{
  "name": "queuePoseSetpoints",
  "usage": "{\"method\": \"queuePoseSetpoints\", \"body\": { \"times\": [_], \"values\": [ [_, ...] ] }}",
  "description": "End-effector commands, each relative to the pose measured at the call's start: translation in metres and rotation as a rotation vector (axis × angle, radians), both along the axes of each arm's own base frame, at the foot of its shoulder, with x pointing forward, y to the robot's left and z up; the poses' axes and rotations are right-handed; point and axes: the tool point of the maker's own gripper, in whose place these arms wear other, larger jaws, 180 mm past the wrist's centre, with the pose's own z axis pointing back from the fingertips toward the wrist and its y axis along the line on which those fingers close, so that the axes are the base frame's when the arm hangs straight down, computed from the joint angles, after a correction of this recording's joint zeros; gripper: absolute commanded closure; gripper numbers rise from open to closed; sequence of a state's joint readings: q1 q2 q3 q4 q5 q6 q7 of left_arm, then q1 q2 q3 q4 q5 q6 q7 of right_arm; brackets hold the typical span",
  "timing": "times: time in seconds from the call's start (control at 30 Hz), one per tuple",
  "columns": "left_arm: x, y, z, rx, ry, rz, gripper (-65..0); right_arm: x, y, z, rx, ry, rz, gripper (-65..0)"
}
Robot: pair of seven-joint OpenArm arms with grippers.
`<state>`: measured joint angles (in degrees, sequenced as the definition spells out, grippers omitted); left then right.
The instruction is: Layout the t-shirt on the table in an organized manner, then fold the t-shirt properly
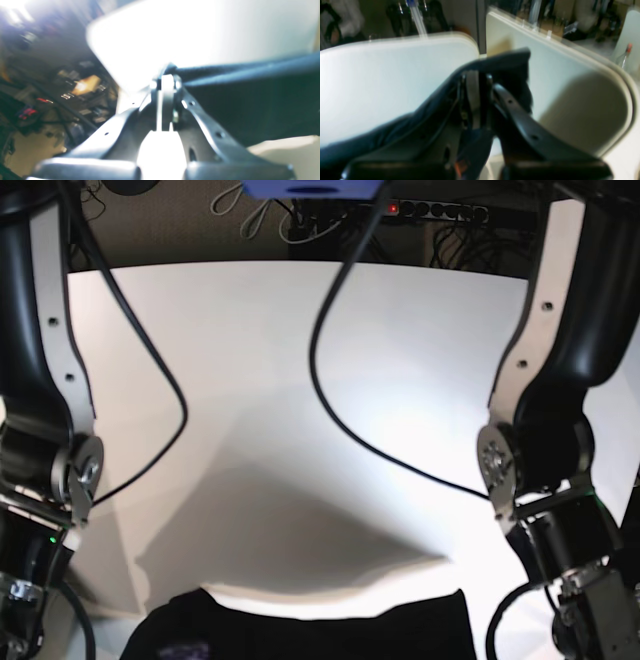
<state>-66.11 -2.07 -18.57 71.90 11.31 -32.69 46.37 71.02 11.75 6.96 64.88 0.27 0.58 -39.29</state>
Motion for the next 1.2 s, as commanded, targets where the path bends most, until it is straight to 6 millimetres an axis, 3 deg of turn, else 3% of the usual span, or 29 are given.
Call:
{"method": "queuePoseSetpoints", "body": {
  "times": [0.0,0.07,0.13,0.27,0.47,0.7,0.9,1.03,1.17],
  "values": [
    [-0.005,-0.003,0.015,0.003,-0.049,-0.007,-0.1,-0.02,-0.008,0.049,-0.016,-0.149,-0.025,0.0],
    [-0.011,-0.001,-0.005,0.01,-0.034,0.002,-0.1,-0.032,-0.007,0.024,-0.029,-0.133,-0.035,0.0],
    [-0.017,0.001,-0.035,0.02,-0.001,0.014,-0.1,-0.044,-0.003,-0.014,-0.056,-0.094,-0.039,0.0],
    [-0.035,0.007,-0.125,0.04,0.141,0.031,-0.1,-0.069,0.015,-0.103,-0.089,0.013,-0.017,0.0],
    [-0.091,0.014,-0.246,0.081,0.349,0.047,-0.1,-0.129,0.038,-0.236,0.056,0.177,0.048,0.0],
    [-0.163,0.021,-0.35,0.115,0.582,0.056,-0.1,-0.191,0.053,-0.341,0.131,0.37,0.045,0.0],
    [-0.212,0.052,-0.399,0.197,0.73,0.082,-0.1,-0.242,0.05,-0.399,0.133,0.527,0.025,0.0],
    [-0.233,0.074,-0.413,0.251,0.789,0.1,-0.1,-0.278,0.047,-0.41,0.12,0.582,0.009,0.0],
    [-0.242,0.081,-0.417,0.263,0.806,0.11,-0.1,-0.305,0.052,-0.407,0.113,0.598,0.007,0.0]
  ]
}}
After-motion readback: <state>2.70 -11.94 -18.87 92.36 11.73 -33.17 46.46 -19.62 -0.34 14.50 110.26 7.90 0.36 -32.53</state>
